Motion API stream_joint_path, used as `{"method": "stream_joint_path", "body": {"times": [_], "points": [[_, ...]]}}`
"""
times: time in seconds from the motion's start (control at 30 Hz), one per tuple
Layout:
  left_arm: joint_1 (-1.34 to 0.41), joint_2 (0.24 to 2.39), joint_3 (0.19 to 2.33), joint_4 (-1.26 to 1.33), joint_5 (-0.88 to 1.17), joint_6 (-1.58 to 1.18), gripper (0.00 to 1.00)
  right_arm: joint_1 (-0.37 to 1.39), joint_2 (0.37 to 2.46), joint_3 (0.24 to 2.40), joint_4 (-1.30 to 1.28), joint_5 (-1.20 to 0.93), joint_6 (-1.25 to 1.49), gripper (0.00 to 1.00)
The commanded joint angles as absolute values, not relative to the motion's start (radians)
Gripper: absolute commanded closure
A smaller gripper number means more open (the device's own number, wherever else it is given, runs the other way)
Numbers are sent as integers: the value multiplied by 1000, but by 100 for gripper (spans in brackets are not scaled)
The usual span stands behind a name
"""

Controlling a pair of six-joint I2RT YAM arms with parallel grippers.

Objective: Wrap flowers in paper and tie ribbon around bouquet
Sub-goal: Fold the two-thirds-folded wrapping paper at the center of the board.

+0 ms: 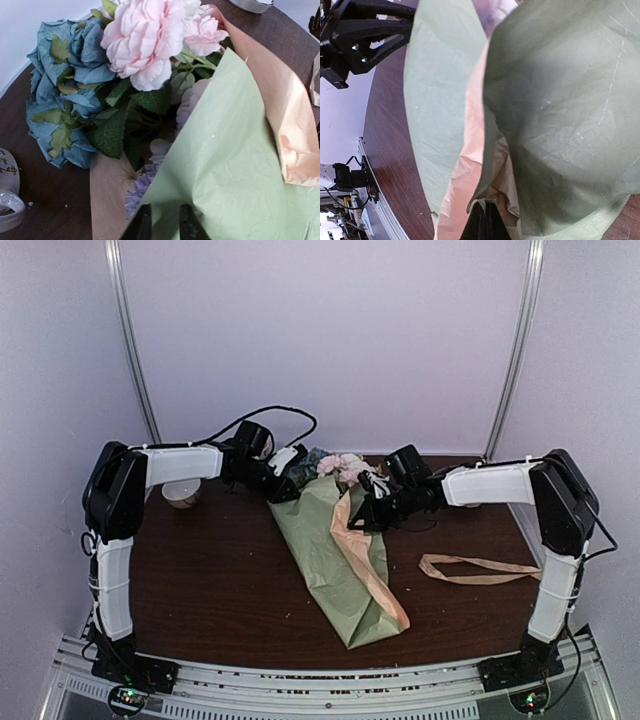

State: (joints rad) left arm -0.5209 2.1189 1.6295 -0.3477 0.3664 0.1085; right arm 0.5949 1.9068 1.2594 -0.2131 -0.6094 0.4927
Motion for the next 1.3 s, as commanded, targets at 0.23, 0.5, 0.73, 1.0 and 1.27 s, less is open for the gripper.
{"method": "stream_joint_path", "body": {"times": [0.23,0.5,0.73,1.0,1.27], "points": [[-530,2187,1682,-346,452,86,100,669,1806,1404,-201,-561,533,100],[-539,2233,1695,-331,401,33,100,733,1911,1482,-67,-537,637,100],[-543,2263,1708,-331,400,20,100,763,2016,1532,31,-492,721,100],[-545,2278,1728,-327,404,15,100,762,2156,1620,55,-466,822,100],[-528,2232,1767,-374,330,31,84,736,2209,1590,115,-416,937,100]]}}
